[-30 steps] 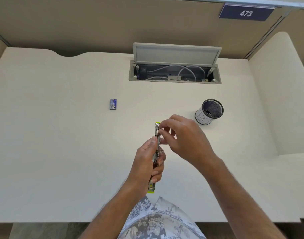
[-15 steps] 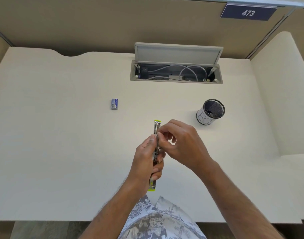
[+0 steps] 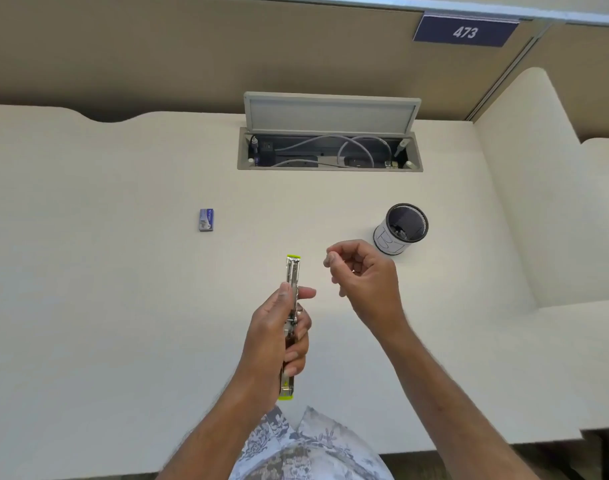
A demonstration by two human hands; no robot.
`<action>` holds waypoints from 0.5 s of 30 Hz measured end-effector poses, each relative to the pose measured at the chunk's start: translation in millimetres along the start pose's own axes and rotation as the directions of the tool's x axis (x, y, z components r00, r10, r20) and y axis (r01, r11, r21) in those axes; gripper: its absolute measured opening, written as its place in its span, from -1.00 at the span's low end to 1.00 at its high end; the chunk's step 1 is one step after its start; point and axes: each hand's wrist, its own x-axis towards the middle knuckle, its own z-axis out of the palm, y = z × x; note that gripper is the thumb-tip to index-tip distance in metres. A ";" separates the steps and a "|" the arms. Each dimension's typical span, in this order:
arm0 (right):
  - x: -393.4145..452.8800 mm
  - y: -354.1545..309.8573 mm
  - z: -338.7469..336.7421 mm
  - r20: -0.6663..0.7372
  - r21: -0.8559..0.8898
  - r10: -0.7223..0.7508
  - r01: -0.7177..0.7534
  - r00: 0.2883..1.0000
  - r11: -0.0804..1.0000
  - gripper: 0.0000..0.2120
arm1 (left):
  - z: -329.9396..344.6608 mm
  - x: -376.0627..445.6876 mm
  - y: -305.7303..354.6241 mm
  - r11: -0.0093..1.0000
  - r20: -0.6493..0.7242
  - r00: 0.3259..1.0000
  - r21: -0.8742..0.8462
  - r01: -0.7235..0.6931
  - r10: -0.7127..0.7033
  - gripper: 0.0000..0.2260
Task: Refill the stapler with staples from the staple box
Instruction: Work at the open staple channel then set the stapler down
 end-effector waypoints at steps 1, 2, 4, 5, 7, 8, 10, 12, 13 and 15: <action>10.4 7.3 -5.8 -0.044 -0.044 0.017 -0.019 0.999 0.999 -0.92 | -0.9 0.8 -0.1 1.000 0.000 1.000 -0.001 0.004 -0.004 -0.54; 23.0 14.6 -14.1 -0.102 -0.107 0.015 -0.025 0.995 0.994 -0.92 | -1.3 2.5 0.3 1.000 0.001 1.000 0.000 0.004 -0.004 -0.53; 50.1 28.5 -35.4 -0.210 -0.275 -0.038 -0.022 0.977 0.961 -0.92 | -2.5 6.5 0.5 1.000 -0.002 1.000 0.008 0.002 -0.002 -0.54; 63.4 35.6 -46.1 -0.246 -0.372 -0.075 -0.023 0.966 0.928 -0.92 | -3.6 8.7 0.4 1.000 -0.007 1.000 0.012 0.004 -0.004 -0.55; 87.3 50.3 -65.7 -0.275 -0.558 -0.130 -0.048 0.953 0.828 -0.87 | -6.8 14.6 -0.4 1.000 -0.022 1.000 0.017 0.016 -0.015 -0.58; 97.4 58.0 -73.1 -0.276 -0.632 -0.141 -0.069 0.951 0.772 -0.85 | -9.0 18.9 -1.2 0.999 -0.030 0.999 0.025 0.023 -0.022 -0.60; 112.2 71.1 -81.8 -0.258 -0.740 -0.139 -0.103 0.956 0.664 -0.82 | -14.8 30.5 -3.0 0.998 -0.060 0.998 0.050 0.038 -0.035 -0.62; 119.9 79.6 -85.1 -0.219 -0.802 -0.119 -0.109 0.969 0.587 -0.80 | -21.7 47.6 -6.2 0.995 -0.113 0.993 0.091 0.050 -0.039 -0.67; 121.7 82.2 -86.6 -0.205 -0.818 -0.105 -0.112 0.973 0.565 -0.80 | -24.8 57.2 -7.8 0.991 -0.143 0.989 0.125 0.054 -0.035 -0.69; 122.0 83.6 -88.1 -0.207 -0.829 -0.087 -0.128 0.975 0.545 -0.77 | -28.9 77.4 -9.1 0.978 -0.197 0.980 0.203 0.058 -0.017 -0.71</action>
